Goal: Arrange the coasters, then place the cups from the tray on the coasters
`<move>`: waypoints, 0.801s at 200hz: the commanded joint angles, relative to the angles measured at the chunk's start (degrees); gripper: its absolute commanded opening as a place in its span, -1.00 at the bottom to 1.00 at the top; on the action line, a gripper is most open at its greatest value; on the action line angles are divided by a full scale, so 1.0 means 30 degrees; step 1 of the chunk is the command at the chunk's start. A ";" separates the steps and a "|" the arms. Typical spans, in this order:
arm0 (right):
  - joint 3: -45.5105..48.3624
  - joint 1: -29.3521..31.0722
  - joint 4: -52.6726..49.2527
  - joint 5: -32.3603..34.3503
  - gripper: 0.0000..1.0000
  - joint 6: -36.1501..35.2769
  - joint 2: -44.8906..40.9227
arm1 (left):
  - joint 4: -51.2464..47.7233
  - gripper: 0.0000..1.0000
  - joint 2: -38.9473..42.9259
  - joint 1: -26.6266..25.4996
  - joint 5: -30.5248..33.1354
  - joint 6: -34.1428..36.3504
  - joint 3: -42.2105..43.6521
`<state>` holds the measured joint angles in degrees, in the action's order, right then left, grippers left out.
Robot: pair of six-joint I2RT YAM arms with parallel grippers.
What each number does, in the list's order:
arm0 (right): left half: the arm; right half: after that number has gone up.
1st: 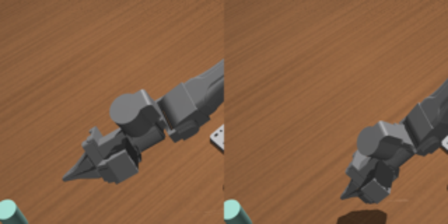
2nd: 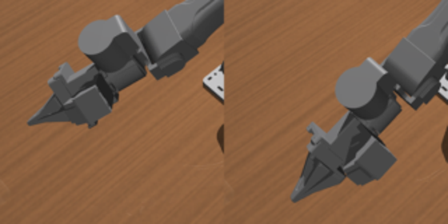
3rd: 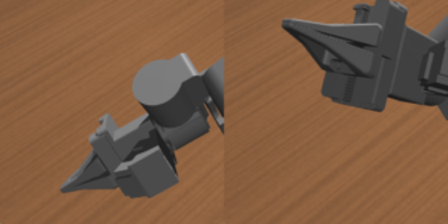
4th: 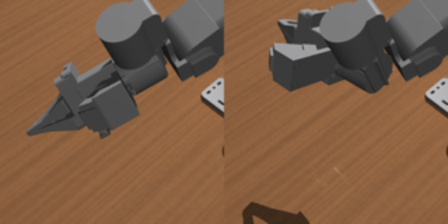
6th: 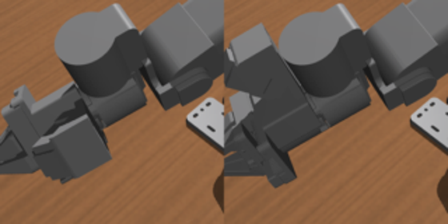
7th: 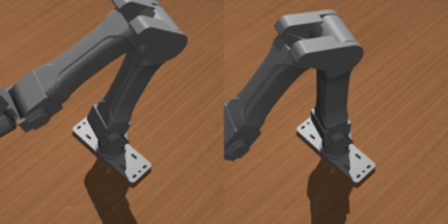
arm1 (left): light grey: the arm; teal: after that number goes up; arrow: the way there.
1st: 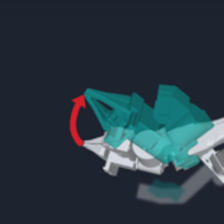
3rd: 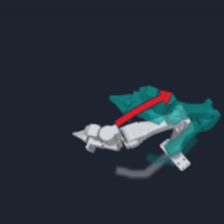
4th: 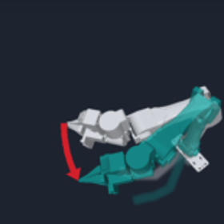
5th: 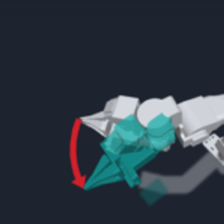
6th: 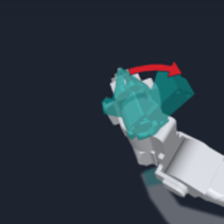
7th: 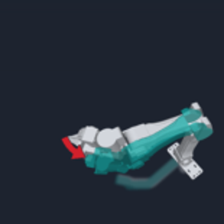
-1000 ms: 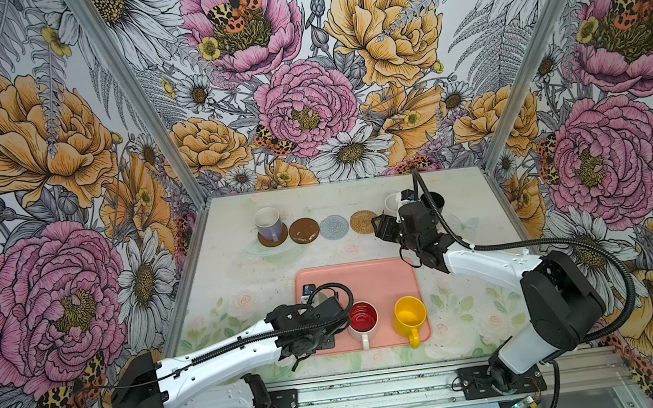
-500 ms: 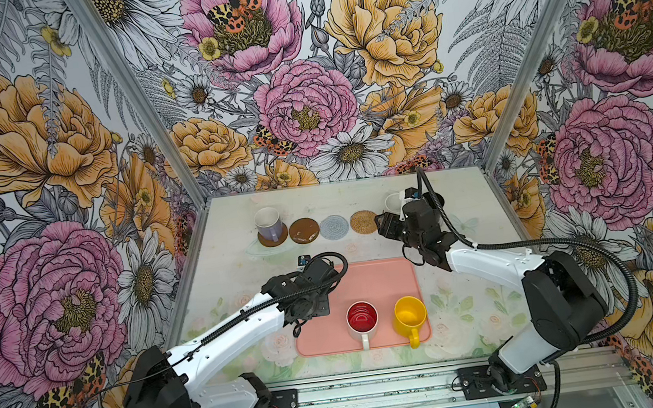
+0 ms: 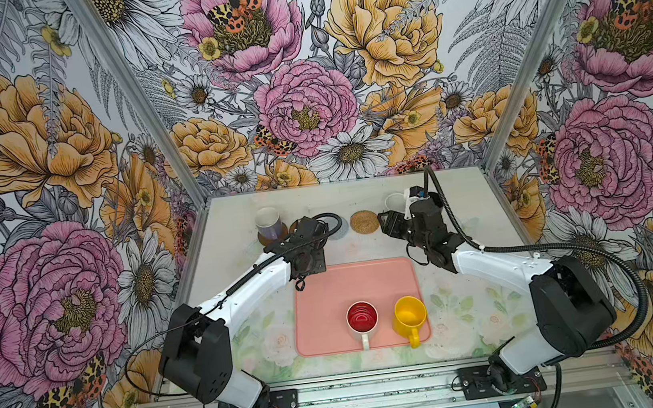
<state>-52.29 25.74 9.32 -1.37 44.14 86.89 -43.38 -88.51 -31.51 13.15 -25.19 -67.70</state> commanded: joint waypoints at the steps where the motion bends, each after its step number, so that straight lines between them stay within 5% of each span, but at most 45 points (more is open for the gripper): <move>1: 0.0152 -0.0199 0.0524 -0.0361 0.22 0.0106 -0.0722 | 0.1685 -1.00 -0.0743 0.0600 -0.0251 0.1382 -0.1756; 160: 0.0886 -0.0626 -0.0301 -0.0611 0.21 -0.0195 -0.2888 | 0.1773 -1.00 -0.6385 0.4103 -0.2624 0.3517 -0.6747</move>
<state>-50.04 24.29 9.10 -3.11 44.12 80.27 -41.25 -106.50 -19.94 6.68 -16.27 -85.67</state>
